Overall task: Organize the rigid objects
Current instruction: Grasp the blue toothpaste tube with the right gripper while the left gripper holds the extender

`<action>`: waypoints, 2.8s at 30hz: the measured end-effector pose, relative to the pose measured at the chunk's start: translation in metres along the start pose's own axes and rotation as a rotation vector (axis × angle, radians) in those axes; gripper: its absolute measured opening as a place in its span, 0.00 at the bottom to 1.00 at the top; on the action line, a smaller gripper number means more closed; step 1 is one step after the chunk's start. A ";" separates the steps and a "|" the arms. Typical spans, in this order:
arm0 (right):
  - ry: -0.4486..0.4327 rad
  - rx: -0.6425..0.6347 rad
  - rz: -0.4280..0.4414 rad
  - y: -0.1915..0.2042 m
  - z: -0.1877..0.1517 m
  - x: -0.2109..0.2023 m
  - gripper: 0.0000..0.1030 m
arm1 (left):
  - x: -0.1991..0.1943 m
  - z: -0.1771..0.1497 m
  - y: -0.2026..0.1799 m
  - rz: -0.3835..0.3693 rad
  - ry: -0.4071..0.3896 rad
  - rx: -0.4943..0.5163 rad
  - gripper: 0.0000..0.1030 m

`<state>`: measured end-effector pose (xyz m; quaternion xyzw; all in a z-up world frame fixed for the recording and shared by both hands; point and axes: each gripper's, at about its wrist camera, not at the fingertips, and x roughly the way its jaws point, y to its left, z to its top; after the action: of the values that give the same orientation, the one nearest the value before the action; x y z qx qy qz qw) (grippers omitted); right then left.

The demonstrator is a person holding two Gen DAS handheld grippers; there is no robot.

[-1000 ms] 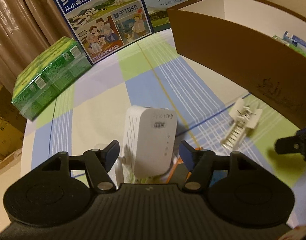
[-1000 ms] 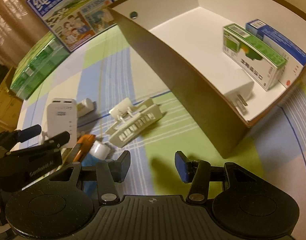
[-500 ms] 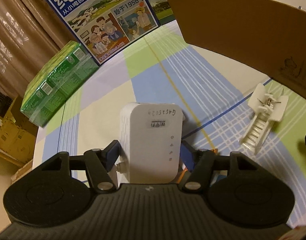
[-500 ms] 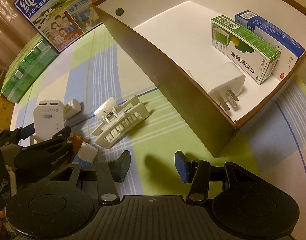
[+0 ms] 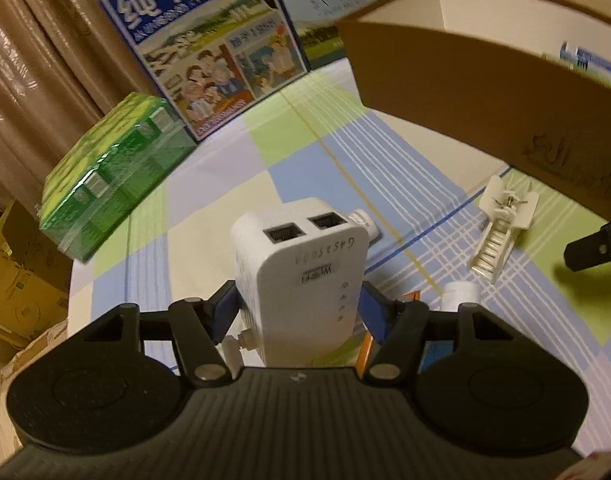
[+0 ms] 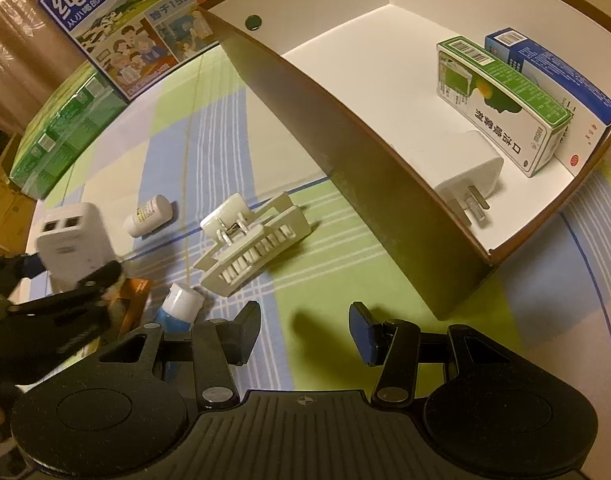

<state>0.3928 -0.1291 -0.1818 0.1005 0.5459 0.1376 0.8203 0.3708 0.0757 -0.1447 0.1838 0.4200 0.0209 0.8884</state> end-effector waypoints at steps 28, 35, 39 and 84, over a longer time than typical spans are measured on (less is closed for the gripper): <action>-0.014 -0.059 0.031 0.015 -0.012 -0.015 0.45 | -0.049 -0.035 0.103 -0.199 0.094 -0.477 0.59; 0.001 -0.103 0.056 0.030 -0.020 -0.012 0.45 | -0.052 -0.060 0.120 -0.201 0.168 -0.561 0.59; 0.010 -0.128 0.070 0.040 -0.025 -0.008 0.45 | -0.055 -0.074 0.125 -0.199 0.195 -0.577 0.59; 0.008 -0.522 -0.058 0.109 -0.050 0.050 0.25 | 0.014 -0.100 0.121 -0.134 0.379 -0.384 0.66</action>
<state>0.3522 -0.0086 -0.2102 -0.1309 0.4977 0.2509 0.8199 0.3188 0.2223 -0.1715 -0.0234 0.5783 0.0755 0.8120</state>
